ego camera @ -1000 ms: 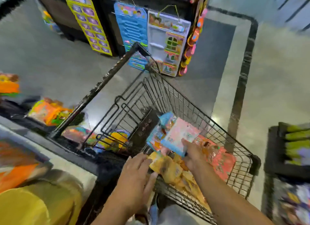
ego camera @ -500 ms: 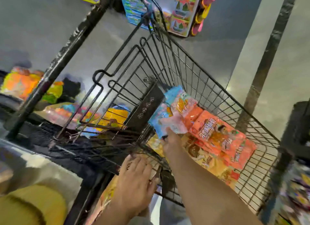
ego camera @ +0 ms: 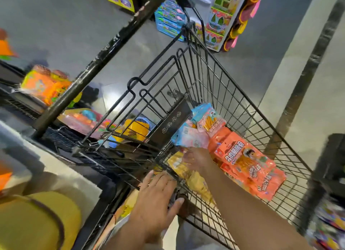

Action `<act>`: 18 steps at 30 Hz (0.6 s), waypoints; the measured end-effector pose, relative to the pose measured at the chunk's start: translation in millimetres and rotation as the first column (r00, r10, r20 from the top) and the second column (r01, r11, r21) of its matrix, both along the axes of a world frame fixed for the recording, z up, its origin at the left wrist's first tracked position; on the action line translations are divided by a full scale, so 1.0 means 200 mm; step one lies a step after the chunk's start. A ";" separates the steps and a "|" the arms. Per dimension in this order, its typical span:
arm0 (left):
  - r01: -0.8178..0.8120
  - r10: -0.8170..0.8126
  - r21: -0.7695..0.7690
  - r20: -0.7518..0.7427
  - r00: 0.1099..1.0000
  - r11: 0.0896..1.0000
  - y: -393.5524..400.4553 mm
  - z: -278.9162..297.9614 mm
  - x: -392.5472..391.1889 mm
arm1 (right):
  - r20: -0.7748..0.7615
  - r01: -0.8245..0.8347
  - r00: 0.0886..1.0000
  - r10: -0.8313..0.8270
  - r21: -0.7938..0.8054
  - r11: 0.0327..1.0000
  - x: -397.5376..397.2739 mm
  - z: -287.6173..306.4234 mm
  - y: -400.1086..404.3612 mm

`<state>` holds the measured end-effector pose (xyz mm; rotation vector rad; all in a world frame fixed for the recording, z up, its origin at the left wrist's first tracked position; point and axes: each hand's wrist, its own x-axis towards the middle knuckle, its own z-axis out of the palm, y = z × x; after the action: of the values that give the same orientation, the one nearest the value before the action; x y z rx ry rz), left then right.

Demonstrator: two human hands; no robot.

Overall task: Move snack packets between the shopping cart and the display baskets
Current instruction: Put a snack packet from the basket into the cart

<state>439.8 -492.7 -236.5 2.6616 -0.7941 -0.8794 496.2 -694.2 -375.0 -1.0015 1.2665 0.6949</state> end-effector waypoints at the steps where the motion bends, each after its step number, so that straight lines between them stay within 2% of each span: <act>1: -0.031 0.031 -0.027 -0.021 0.999 0.999 0.00 0.02 0.01 | 0.067 -0.083 0.994 0.088 -0.073 0.994 -0.03 0.04 -0.01; 3: -0.119 0.112 -0.099 -0.074 0.991 0.988 0.02 0.08 0.03 | 0.199 -0.225 0.941 0.272 -0.231 0.947 -0.09 0.16 -0.02; 5: -0.193 0.180 -0.185 -0.083 0.980 0.963 0.05 0.18 0.05 | 0.277 -0.334 0.848 0.452 -0.382 0.862 -0.14 0.32 -0.02; 9: -0.359 0.381 -0.376 -0.016 0.925 0.854 0.14 0.47 -0.02 | 0.377 -0.487 0.542 0.751 -0.587 0.647 -0.24 0.71 0.03; 12: -0.449 0.528 -0.494 0.024 0.849 0.745 0.27 0.72 -0.14 | 0.429 -0.475 0.325 0.843 -0.696 0.538 -0.26 1.03 0.12; 18: -0.554 0.756 -0.647 0.056 0.652 0.525 0.66 1.14 -0.50 | 0.479 -0.429 -0.043 0.877 -0.801 0.417 -0.28 1.59 0.55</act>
<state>340.4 -361.1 -9.5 2.2266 0.0124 0.0508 439.7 -585.1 -57.8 -2.1100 -0.3009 0.4124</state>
